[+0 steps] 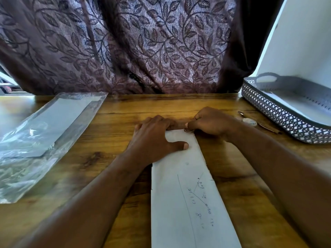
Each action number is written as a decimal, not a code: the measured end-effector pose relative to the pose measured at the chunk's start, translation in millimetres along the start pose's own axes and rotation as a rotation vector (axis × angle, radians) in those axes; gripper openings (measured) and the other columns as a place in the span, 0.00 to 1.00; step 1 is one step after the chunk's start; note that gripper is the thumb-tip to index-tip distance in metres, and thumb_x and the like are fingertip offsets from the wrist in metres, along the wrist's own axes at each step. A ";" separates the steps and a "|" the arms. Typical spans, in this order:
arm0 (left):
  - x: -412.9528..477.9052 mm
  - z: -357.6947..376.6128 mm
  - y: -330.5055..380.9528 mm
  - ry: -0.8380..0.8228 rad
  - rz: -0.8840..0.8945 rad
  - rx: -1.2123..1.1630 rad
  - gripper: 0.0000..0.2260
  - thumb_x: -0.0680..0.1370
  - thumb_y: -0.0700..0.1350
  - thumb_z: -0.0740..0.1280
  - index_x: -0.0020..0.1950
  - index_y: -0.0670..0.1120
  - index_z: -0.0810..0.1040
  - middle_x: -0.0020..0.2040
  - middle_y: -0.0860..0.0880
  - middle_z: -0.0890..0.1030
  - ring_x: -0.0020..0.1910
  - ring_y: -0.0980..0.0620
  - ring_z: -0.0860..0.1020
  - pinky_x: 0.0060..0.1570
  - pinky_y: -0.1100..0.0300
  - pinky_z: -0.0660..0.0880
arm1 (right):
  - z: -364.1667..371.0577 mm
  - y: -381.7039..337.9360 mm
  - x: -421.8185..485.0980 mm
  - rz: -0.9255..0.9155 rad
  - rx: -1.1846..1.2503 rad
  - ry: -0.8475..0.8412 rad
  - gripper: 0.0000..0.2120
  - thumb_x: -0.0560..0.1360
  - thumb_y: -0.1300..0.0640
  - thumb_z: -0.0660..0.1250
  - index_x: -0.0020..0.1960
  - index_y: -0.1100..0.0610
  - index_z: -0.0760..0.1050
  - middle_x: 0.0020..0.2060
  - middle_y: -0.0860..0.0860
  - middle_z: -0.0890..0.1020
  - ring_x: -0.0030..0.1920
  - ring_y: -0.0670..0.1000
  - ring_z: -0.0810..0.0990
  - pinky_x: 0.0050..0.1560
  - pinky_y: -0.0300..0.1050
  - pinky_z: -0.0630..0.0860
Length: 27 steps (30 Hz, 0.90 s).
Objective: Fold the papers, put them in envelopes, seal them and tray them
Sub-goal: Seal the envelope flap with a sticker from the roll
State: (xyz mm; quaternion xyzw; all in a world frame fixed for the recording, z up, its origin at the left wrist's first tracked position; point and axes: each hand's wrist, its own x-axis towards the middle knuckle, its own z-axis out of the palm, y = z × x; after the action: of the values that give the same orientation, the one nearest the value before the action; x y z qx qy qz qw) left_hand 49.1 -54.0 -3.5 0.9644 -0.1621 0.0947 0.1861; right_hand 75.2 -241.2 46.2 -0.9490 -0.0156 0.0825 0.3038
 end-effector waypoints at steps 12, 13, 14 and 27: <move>1.9 0.3 -0.8 -0.010 -0.010 -0.022 0.35 0.68 0.73 0.67 0.72 0.61 0.69 0.67 0.56 0.72 0.70 0.51 0.66 0.67 0.47 0.62 | 4.2 2.3 7.9 -0.017 -0.043 -0.018 0.15 0.75 0.49 0.74 0.37 0.59 0.76 0.30 0.53 0.69 0.33 0.51 0.68 0.33 0.46 0.61; 1.8 -0.1 -0.3 -0.013 -0.010 -0.018 0.35 0.68 0.73 0.67 0.72 0.61 0.69 0.67 0.56 0.71 0.70 0.51 0.66 0.67 0.46 0.62 | 4.1 3.2 8.5 -0.020 -0.041 -0.019 0.15 0.75 0.49 0.74 0.37 0.59 0.76 0.30 0.53 0.69 0.33 0.51 0.68 0.33 0.46 0.61; 1.4 -0.2 0.0 -0.016 -0.009 -0.015 0.36 0.68 0.73 0.67 0.72 0.61 0.69 0.68 0.56 0.71 0.70 0.51 0.65 0.67 0.46 0.62 | 4.4 4.0 8.9 -0.024 -0.038 -0.019 0.15 0.75 0.49 0.74 0.38 0.59 0.76 0.30 0.53 0.69 0.33 0.52 0.68 0.33 0.46 0.61; 2.1 0.0 -0.5 -0.026 0.007 -0.015 0.33 0.69 0.73 0.66 0.71 0.65 0.68 0.67 0.57 0.71 0.70 0.51 0.65 0.68 0.46 0.62 | 8.2 6.6 13.6 -0.052 -0.047 0.029 0.22 0.74 0.43 0.74 0.44 0.65 0.82 0.31 0.54 0.72 0.34 0.52 0.70 0.34 0.46 0.63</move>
State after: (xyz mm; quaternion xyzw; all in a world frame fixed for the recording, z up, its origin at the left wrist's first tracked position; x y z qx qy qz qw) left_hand 51.2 -54.1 -3.1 0.9636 -0.1686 0.0816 0.1908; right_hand 87.2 -240.8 33.8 -0.9563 -0.0378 0.0607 0.2834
